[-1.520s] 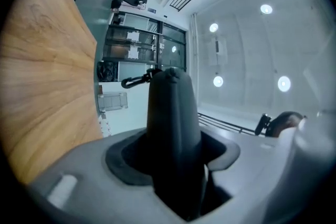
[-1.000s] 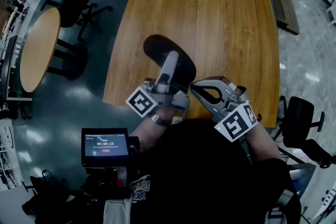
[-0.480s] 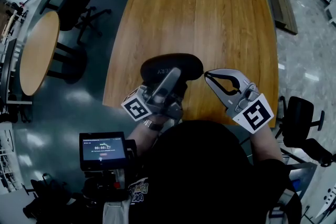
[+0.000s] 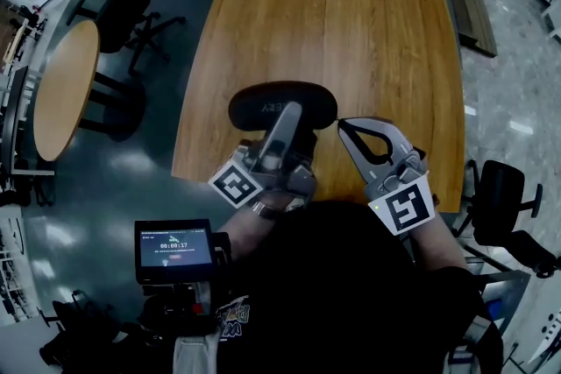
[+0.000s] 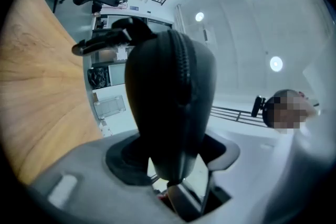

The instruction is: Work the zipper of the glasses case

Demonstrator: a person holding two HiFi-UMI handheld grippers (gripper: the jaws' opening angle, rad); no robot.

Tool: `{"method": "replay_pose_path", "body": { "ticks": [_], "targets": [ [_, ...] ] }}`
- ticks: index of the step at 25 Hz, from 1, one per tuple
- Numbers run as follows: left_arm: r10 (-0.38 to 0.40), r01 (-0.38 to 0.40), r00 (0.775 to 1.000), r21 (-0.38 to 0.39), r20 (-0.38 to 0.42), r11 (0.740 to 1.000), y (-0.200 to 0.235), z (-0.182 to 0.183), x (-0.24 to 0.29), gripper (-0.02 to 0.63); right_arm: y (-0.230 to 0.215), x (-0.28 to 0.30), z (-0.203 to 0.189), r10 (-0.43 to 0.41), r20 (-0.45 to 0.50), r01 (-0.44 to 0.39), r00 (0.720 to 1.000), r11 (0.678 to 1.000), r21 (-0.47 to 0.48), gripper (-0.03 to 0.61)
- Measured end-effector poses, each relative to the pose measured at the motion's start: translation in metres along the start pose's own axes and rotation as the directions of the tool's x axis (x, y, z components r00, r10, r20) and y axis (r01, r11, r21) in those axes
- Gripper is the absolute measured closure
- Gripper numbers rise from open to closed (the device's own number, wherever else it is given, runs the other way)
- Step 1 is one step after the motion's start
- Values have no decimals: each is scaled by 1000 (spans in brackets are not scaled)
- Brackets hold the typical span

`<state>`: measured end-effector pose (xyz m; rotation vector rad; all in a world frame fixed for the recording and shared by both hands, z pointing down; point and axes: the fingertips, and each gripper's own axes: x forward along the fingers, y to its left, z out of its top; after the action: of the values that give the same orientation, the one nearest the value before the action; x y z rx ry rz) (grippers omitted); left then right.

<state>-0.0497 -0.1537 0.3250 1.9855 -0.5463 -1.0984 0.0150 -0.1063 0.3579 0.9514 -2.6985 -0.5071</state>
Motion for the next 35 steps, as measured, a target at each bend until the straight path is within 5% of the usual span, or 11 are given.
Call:
{"method": "replay_pose_path", "body": {
  "ticks": [6,11,14,16,18,21,27,29,30,31,35],
  "targets": [
    [-50,49,999,-76,-16,996,-2,-5,3,360,-15,-6,7,-66,58,56,996,985,165,574],
    [-184,180,980,-60,-82,982,-24,-7,7,343,-2,-15,18,57,144,-81,988,983,167,574],
    [-230,231,961,-11,-152,973,-37,-12,13,276,0,-18,25,98,183,-131,978,975,179,574],
    [-246,249,957,3,-157,968,-42,-9,14,342,-2,-19,29,113,205,-153,972,969,192,574],
    [-253,259,953,13,-165,966,-45,-8,16,340,-2,-21,32,141,235,-196,962,954,229,574],
    [-276,285,940,18,-200,958,-52,-15,20,245,0,-26,41,206,308,-298,929,909,292,574],
    [-320,313,938,-70,-132,947,-53,-8,21,209,8,-29,49,291,346,-397,892,871,291,574],
    [-320,310,943,-103,-95,945,-49,-3,20,215,10,-27,46,299,332,-397,895,873,283,574],
    [-307,298,948,-109,-82,948,-46,-1,19,307,8,-27,45,288,324,-382,901,881,279,574],
    [-284,275,956,-110,-76,955,-42,0,19,326,4,-25,43,271,313,-360,910,892,274,574],
    [-184,179,981,-76,-63,981,-30,1,19,344,-6,-18,35,173,259,-239,950,938,252,574]
  ]
}}
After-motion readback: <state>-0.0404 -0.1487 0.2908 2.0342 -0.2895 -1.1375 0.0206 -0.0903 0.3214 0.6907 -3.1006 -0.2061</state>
